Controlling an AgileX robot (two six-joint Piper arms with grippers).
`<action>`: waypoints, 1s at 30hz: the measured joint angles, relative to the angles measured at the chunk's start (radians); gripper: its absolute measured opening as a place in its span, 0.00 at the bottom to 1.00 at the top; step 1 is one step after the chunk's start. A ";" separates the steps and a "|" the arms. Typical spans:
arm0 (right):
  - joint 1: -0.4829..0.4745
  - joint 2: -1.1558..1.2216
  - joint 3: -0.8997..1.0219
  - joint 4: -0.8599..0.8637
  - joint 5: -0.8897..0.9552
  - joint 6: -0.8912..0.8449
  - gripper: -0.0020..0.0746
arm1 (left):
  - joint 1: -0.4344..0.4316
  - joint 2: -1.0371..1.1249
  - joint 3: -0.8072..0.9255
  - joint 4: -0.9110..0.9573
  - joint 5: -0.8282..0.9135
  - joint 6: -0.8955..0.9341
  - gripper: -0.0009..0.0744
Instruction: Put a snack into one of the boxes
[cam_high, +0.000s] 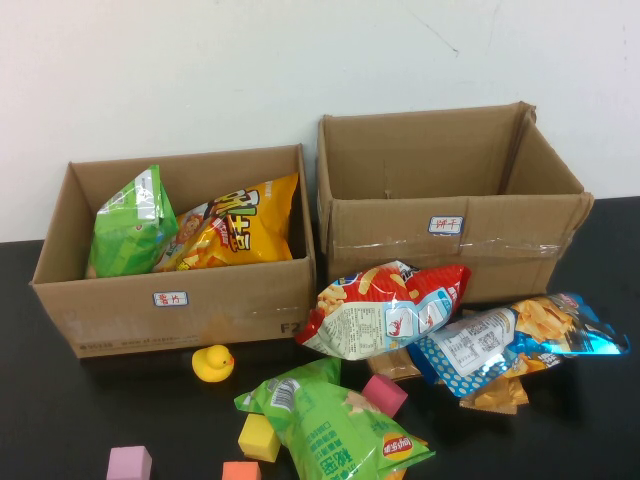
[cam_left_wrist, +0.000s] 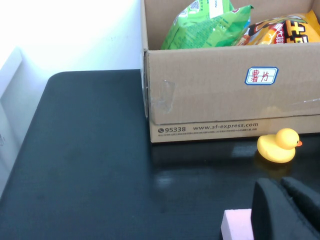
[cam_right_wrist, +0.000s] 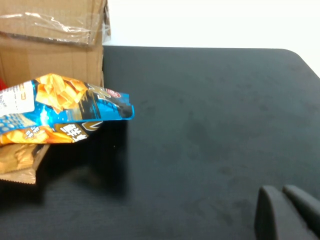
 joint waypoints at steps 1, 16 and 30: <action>0.000 0.000 0.000 0.000 0.000 0.002 0.02 | 0.000 0.000 0.000 0.000 0.000 0.000 0.01; 0.000 0.000 0.000 0.000 0.000 0.008 0.02 | 0.000 0.000 0.000 0.000 0.000 0.004 0.01; 0.017 0.000 0.000 -0.002 0.002 0.038 0.02 | 0.000 0.000 0.000 0.000 0.000 0.016 0.01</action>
